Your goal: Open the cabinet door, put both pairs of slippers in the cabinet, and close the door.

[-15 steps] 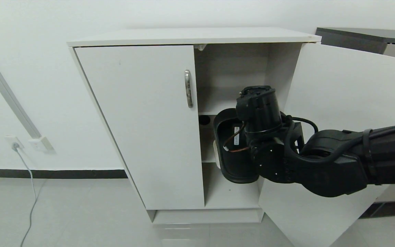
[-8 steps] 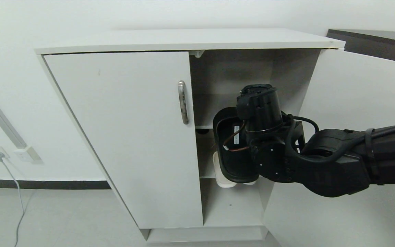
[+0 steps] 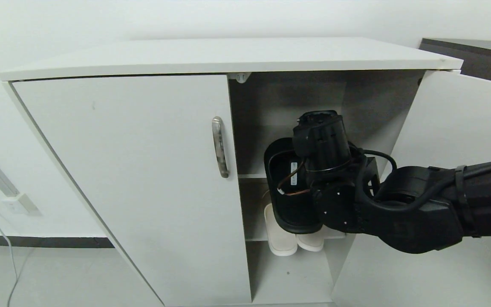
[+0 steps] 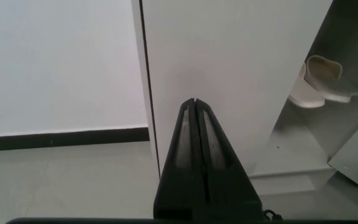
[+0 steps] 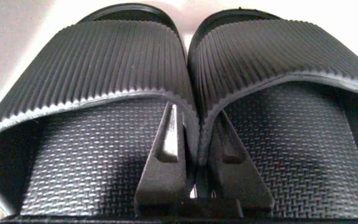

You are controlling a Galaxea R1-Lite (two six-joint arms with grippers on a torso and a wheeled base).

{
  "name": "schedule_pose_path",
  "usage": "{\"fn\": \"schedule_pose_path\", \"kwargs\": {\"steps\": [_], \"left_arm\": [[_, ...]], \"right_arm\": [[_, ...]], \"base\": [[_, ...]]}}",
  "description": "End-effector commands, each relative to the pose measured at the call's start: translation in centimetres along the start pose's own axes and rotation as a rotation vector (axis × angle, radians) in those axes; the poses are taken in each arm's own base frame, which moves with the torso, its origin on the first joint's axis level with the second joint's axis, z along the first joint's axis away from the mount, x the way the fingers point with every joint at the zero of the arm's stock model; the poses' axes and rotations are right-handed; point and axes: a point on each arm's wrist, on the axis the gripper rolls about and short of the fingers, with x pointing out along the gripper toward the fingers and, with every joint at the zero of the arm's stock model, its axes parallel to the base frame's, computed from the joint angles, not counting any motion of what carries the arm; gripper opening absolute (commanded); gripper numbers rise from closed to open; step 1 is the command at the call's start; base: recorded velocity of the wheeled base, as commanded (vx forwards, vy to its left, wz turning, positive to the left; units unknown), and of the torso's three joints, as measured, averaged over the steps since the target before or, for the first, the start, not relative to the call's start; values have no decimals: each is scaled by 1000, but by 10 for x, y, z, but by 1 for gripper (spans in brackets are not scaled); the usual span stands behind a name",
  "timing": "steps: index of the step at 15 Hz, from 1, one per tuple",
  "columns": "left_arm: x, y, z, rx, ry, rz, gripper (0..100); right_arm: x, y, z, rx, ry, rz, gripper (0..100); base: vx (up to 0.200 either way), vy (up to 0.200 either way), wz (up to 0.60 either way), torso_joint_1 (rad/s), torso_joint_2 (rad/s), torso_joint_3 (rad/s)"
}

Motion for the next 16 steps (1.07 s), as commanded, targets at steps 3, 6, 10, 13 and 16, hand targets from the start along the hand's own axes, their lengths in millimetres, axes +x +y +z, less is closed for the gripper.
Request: {"fn": "schedule_pose_path", "kwargs": {"steps": [3,6,10,13,16], "left_arm": [[0,0,0,-1,0,0,0],[0,0,0,-1,0,0,0],[0,0,0,-1,0,0,0],[0,0,0,-1,0,1,0],[0,0,0,-1,0,1,0]], "right_arm": [[6,3,-3,-10,24,57,0],[36,8,4,14,21,52,0],[73,21,13,38,8,39,0],[92,22,16,36,-19,5,0],[93,19,27,22,-46,0,0]], "base": [[0,0,0,0,0,0],[0,0,0,0,0,0],[0,0,0,0,0,0],[0,0,0,0,0,0],[0,0,0,0,0,0]]}}
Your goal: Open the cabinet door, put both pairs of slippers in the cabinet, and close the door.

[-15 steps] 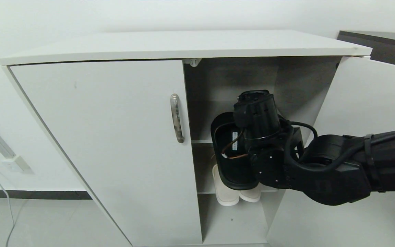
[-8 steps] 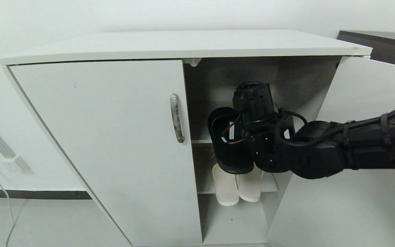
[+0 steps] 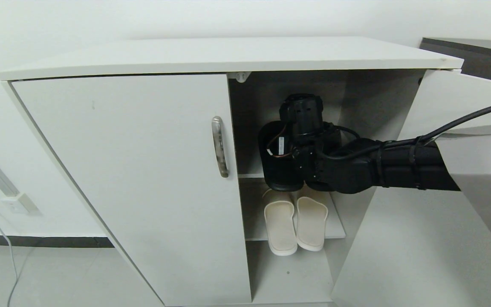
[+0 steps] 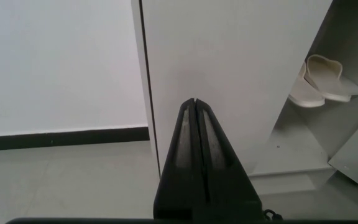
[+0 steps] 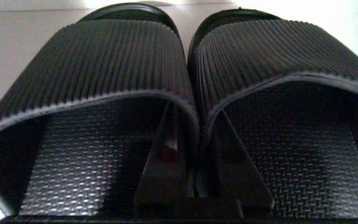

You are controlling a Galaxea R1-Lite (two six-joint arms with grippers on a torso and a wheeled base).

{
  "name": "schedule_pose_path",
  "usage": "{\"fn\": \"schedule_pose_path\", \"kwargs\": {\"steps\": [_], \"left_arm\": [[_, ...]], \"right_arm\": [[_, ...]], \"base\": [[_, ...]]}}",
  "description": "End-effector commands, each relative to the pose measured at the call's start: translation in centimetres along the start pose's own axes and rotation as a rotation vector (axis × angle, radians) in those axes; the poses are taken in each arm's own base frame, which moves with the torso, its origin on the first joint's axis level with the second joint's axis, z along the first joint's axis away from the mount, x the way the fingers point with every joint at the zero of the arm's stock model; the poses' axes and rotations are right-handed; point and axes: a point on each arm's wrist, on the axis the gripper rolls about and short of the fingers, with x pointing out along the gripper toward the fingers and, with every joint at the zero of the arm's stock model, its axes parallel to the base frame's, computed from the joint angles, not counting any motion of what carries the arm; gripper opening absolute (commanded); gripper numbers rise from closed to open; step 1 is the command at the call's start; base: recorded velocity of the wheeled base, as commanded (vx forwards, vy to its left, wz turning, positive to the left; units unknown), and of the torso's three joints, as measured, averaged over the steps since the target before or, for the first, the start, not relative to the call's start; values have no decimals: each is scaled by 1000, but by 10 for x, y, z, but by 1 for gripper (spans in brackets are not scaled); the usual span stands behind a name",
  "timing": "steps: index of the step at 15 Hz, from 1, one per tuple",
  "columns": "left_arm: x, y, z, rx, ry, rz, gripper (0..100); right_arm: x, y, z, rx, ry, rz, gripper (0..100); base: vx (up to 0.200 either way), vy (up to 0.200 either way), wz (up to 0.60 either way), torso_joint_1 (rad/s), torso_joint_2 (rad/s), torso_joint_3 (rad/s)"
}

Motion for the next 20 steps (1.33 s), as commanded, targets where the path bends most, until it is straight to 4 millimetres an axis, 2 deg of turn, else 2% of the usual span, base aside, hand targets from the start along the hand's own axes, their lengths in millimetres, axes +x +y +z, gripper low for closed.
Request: {"fn": "schedule_pose_path", "kwargs": {"steps": [1,5,11,12,17,20], "left_arm": [[0,0,0,0,0,0,0],[0,0,0,0,0,0,0],[0,0,0,0,0,0,0],[0,0,0,0,0,0,0],[0,0,0,-2,0,0,0],[0,0,0,0,0,0,0]], "right_arm": [[5,-1,3,-4,-9,-8,0],[9,-7,16,-13,-4,-23,0],[14,-5,11,-21,6,-28,0],[15,-5,11,-20,5,-29,100],[3,-5,12,-32,16,-19,100],[-17,-9,15,-37,24,1,100]], "base": [[0,0,0,0,0,0],[0,0,0,0,0,0],[0,0,0,0,0,0],[0,0,0,0,0,0],[0,0,0,0,0,0],[0,0,0,0,0,0]]}}
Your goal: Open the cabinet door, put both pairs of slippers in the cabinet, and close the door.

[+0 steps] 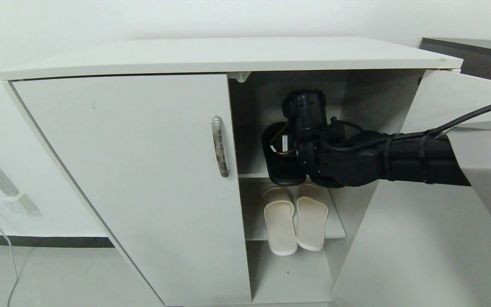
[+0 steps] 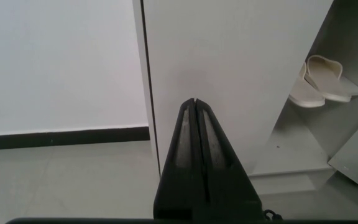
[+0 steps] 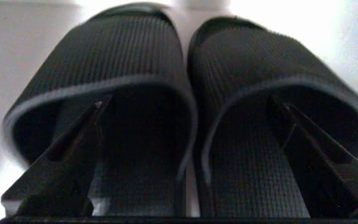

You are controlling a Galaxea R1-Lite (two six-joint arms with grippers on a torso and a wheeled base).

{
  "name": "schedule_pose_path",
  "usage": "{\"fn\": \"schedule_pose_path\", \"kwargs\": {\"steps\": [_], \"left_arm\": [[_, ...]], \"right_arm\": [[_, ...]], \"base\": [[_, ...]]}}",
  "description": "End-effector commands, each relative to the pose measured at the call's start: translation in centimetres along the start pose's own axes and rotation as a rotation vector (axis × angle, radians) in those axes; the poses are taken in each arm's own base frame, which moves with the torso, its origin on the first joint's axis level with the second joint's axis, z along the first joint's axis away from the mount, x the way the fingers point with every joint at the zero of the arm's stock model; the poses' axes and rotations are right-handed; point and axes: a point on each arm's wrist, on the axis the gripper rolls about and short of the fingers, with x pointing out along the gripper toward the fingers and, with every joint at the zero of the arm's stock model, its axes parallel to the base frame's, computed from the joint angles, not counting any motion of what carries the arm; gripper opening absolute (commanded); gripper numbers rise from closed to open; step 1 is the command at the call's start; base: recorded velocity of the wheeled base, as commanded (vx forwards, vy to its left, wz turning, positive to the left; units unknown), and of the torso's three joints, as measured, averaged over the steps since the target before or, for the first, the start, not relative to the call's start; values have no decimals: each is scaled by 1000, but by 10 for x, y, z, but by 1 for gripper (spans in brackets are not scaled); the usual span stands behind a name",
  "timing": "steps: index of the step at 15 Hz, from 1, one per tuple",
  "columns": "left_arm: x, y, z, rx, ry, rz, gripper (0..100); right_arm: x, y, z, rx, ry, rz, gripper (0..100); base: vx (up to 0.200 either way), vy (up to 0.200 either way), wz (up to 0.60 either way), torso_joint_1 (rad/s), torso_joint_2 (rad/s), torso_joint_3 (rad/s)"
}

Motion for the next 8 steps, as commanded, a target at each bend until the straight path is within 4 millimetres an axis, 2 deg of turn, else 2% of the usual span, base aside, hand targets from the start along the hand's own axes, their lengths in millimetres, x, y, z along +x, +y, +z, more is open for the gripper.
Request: {"fn": "schedule_pose_path", "kwargs": {"steps": [1,5,8], "left_arm": [[0,0,0,-1,0,0,0],[0,0,0,-1,0,0,0],[0,0,0,-1,0,0,0]], "right_arm": [[-16,-6,9,8,-8,12,100],[-44,-14,11,-11,2,26,100],[-75,-17,7,-25,10,67,100]], "base": [[0,0,0,0,0,0],[0,0,0,0,0,0],[0,0,0,0,0,0]]}}
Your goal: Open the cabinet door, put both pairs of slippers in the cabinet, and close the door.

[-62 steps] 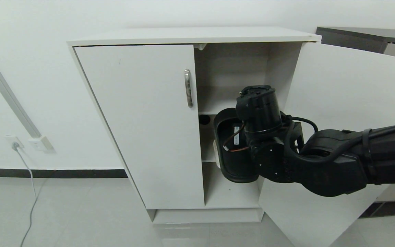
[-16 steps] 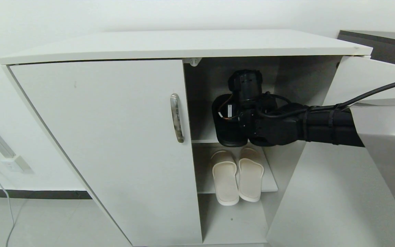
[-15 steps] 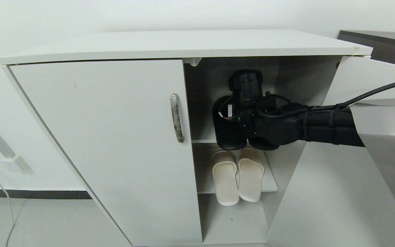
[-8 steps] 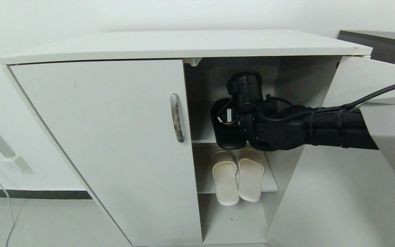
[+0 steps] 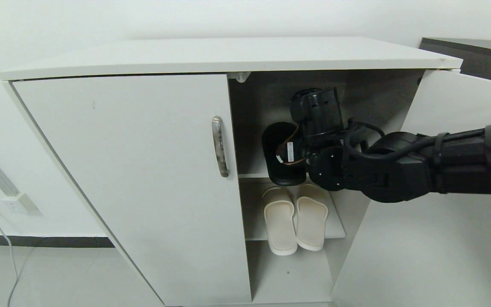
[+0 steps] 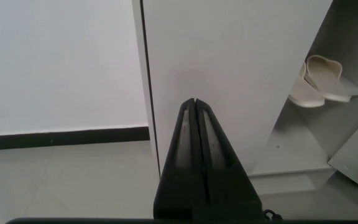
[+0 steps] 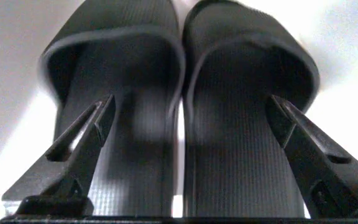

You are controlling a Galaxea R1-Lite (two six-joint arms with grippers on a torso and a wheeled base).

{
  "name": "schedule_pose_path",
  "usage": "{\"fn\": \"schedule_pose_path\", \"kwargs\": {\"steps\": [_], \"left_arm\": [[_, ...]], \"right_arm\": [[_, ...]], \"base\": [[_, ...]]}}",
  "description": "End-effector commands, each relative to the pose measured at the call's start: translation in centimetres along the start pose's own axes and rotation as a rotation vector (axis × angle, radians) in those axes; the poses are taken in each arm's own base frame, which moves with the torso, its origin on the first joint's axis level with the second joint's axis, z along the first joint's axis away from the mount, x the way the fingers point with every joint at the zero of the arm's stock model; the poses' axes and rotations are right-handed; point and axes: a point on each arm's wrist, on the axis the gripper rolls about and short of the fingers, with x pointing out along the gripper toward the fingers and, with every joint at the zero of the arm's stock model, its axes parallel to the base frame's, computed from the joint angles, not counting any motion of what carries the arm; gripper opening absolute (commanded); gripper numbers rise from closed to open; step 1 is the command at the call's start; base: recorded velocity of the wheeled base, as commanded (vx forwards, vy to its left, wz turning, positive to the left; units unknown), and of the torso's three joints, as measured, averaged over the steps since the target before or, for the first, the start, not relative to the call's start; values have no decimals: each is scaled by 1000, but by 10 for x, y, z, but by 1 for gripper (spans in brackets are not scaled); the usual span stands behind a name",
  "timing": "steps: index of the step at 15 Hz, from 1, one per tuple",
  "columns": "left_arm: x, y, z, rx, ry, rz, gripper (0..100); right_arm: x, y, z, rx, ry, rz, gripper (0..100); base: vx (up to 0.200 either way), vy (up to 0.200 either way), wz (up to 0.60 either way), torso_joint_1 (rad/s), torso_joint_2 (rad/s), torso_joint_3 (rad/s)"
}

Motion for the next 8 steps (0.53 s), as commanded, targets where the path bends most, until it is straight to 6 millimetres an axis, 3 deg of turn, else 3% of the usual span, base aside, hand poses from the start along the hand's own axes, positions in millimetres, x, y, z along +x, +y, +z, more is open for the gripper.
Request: {"fn": "schedule_pose_path", "kwargs": {"steps": [1,8], "left_arm": [[0,0,0,0,0,0,0],[0,0,0,0,0,0,0]], "right_arm": [[-30,-7,6,13,-23,18,100],[-91,-34,2,-5,-26,83,100]], "base": [[0,0,0,0,0,0],[0,0,0,0,0,0]]}}
